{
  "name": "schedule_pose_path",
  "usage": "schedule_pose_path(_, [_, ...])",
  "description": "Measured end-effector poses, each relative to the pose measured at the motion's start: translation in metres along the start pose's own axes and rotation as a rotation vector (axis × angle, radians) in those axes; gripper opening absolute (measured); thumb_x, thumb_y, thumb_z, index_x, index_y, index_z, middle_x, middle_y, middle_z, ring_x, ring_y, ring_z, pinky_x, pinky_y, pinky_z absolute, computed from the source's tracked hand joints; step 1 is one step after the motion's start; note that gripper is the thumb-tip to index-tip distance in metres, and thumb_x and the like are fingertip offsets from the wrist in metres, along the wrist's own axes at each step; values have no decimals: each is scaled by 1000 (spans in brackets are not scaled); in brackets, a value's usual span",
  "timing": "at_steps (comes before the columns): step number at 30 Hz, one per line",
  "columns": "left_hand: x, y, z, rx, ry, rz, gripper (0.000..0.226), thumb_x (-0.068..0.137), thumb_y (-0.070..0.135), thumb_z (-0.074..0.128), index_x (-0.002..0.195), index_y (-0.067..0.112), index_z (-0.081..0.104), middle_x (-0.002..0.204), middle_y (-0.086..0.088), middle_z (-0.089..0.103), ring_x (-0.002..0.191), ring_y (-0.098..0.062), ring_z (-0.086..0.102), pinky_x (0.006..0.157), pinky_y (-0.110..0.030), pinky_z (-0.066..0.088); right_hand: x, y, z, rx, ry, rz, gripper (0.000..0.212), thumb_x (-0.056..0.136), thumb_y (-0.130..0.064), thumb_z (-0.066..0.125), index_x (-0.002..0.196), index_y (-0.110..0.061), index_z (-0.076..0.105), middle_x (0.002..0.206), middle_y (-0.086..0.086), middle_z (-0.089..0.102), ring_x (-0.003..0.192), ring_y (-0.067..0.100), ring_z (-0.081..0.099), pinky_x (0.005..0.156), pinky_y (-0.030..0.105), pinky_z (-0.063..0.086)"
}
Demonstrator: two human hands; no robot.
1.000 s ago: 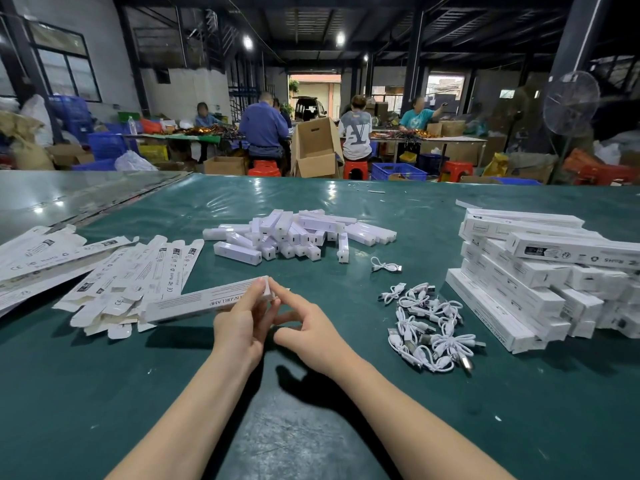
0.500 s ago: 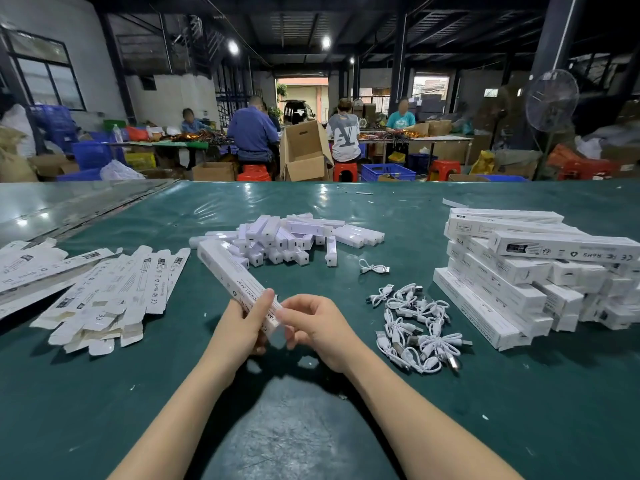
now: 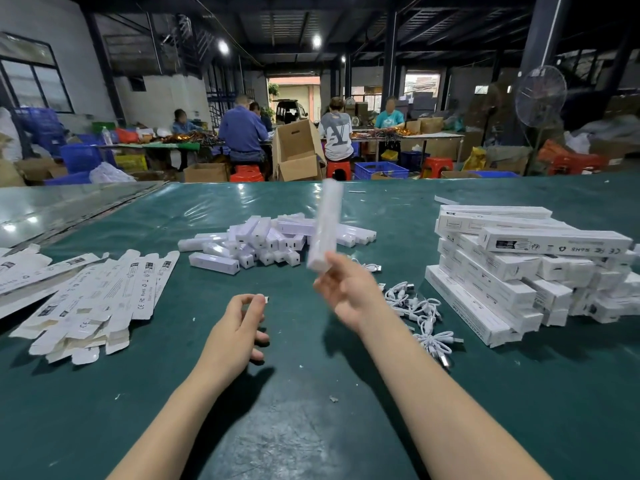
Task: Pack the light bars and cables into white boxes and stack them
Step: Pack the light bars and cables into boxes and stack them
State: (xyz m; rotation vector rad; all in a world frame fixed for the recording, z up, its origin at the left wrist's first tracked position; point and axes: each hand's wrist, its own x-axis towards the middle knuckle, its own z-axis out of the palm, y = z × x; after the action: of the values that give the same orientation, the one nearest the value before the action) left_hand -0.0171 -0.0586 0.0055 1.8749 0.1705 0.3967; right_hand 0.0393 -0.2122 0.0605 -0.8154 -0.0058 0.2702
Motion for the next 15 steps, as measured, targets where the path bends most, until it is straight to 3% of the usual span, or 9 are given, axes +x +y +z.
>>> schedule_pose_path(4, [1,-1,0,27,-8,-4,14,97,40,40,88,34,49,88,3,60,63,-23,60,61,-34,51,-4,-49,-6,344,157,-244,9,88,-4,57,84,4,56,57,11,66,43,13,62,49,22,55])
schedule_pose_path(8, [1,-1,0,55,-18,-13,17,96,40,41,88,30,52,86,3,62,62,-19,59,56,-30,49,-8,-79,-25,679,270,-313,7,85,-2,61,82,0,56,77,14,59,44,15,61,46,19,53])
schedule_pose_path(11, [1,-2,0,72,-26,-14,18,96,38,42,87,28,54,85,4,63,62,-14,59,51,-25,47,-9,-86,-38,748,335,-349,8,84,0,63,88,-3,57,89,12,57,62,14,59,52,18,55])
schedule_pose_path(15, [0,-4,0,91,-29,-10,17,95,38,43,87,27,55,84,5,63,60,-8,59,46,-18,45,-8,-93,-41,840,265,-391,6,88,6,54,85,1,57,84,9,59,69,14,58,75,15,52])
